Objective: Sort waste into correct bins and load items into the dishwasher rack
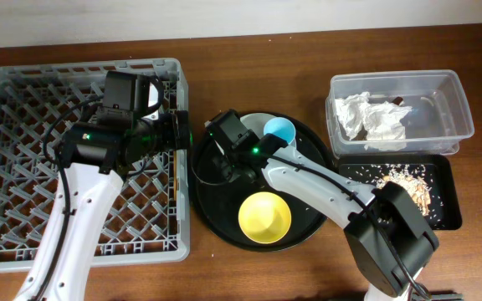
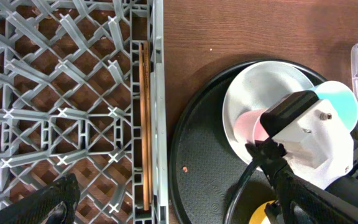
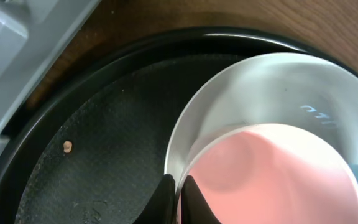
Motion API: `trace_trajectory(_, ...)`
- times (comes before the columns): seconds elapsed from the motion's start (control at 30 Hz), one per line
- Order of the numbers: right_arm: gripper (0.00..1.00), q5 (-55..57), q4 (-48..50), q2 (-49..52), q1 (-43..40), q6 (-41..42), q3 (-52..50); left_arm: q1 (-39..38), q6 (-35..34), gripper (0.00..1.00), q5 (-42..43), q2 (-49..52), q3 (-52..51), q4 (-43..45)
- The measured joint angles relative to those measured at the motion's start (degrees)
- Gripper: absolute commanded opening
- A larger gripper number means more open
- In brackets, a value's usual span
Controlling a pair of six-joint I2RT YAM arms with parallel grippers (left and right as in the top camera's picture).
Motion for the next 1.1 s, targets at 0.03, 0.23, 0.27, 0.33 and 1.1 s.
trace_trajectory(0.03, 0.04, 0.04, -0.02, 0.0, 0.0, -0.04, 0.04, 0.0, 0.0, 0.99, 0.0, -0.02, 0.0, 0.0)
trace_trajectory(0.23, 0.06, -2.19, -11.93, -7.82, 0.0, 0.04, 9.18, 0.0, -0.02, 0.99, -0.02, 0.0, 0.0, 0.02)
trace_trajectory(0.27, 0.05, -2.56, -15.12, -11.85, -0.04, 0.07, 11.58, 0.09, -0.02, 0.99, -0.02, -0.02, 0.0, -0.02)
trace_trajectory(0.33, 0.04, -2.99, -19.63, -18.4, -0.09, 0.2, 14.34, 0.11, -0.02, 0.99, 0.0, -0.02, 0.0, -0.02)
trace_trajectory(1.1, 0.04, -65.61, -28.87, -31.28, -28.96, -13.46, 15.43, 0.0, 11.13, 0.99, 69.88, 0.0, -0.09, 15.19)
